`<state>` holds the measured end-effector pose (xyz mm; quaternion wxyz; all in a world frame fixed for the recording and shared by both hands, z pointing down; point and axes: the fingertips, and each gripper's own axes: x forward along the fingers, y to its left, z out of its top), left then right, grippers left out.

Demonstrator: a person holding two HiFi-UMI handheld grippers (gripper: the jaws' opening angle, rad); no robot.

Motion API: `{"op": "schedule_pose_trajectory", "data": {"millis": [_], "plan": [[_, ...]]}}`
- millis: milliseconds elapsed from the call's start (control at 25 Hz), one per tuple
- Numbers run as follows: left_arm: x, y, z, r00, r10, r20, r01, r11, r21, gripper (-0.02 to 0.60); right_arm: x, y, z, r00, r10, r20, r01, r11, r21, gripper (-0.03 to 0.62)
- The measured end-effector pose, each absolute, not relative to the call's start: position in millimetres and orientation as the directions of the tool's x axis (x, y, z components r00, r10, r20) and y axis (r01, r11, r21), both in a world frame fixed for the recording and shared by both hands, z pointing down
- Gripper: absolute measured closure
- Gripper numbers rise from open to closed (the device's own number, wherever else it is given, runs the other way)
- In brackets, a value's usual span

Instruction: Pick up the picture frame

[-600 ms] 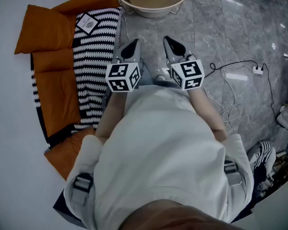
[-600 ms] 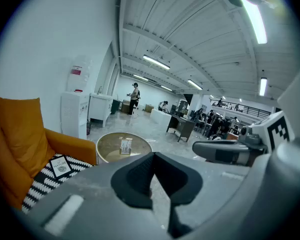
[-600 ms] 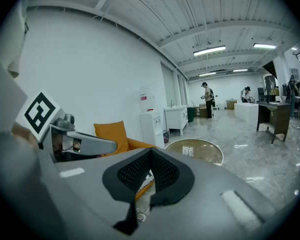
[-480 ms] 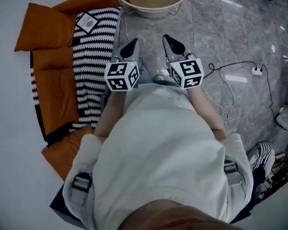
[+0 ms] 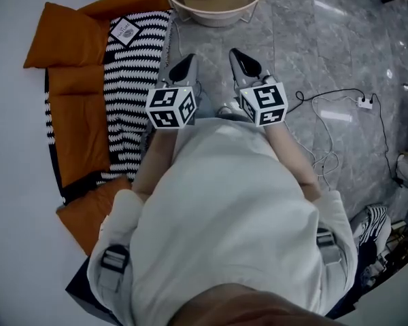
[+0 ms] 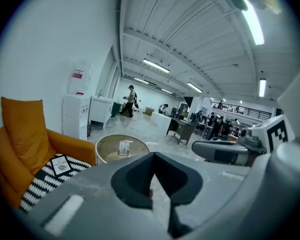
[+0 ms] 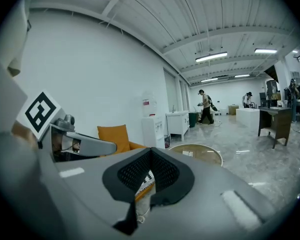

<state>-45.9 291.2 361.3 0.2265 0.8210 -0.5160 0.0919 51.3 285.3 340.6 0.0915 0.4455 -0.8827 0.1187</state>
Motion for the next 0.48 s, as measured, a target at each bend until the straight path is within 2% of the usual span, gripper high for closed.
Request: {"op": "schedule_pose_trajectory", "data": {"millis": [480], "plan": [[-50.7,280.6,374.1,0.419,-0.814,0.403,-0.903,-0.325,0.282,0.581,45.2,268.0,356.5,-0.604,-0.744,0.286,-0.796,0.581,-0.169,0.595]]}}
